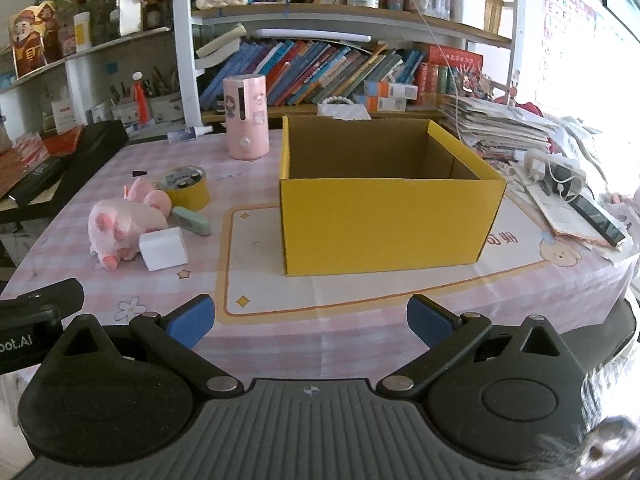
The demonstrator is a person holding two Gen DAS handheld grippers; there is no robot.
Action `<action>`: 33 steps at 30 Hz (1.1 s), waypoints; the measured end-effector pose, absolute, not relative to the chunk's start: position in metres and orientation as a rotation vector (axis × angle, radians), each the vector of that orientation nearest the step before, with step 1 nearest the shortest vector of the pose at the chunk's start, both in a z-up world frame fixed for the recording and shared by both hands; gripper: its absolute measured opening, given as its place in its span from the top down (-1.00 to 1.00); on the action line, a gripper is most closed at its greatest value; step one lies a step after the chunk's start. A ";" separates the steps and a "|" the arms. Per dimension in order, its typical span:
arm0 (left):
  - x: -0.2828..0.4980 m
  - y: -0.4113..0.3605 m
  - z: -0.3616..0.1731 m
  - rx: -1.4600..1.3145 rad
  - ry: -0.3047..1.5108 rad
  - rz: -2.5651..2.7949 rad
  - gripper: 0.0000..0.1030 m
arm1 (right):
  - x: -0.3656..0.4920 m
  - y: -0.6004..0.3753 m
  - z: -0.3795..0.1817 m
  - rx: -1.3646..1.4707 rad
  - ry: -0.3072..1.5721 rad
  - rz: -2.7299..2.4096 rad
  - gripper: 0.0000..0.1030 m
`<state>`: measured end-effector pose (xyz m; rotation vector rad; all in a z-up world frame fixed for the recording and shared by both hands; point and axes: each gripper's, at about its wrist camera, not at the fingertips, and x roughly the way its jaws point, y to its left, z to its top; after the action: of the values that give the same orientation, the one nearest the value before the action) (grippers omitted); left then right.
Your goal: Organize objects
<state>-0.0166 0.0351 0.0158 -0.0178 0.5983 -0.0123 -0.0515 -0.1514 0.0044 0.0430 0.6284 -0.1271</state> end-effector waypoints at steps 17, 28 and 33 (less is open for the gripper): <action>-0.034 0.062 0.024 -0.042 0.527 0.004 -1.00 | -0.059 -0.109 0.008 -0.055 0.577 -0.004 -0.99; -0.017 0.081 0.021 -0.084 0.556 0.043 -1.00 | -0.031 -0.095 0.002 -0.056 0.582 0.078 -0.95; 0.001 0.093 0.011 -0.130 0.606 0.066 -1.00 | -0.012 -0.087 -0.006 -0.047 0.626 0.129 -0.83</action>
<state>0.0005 0.0934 0.0107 -0.1299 0.6065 0.0662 -0.0117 -0.0866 -0.0059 -0.0472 0.6259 0.1294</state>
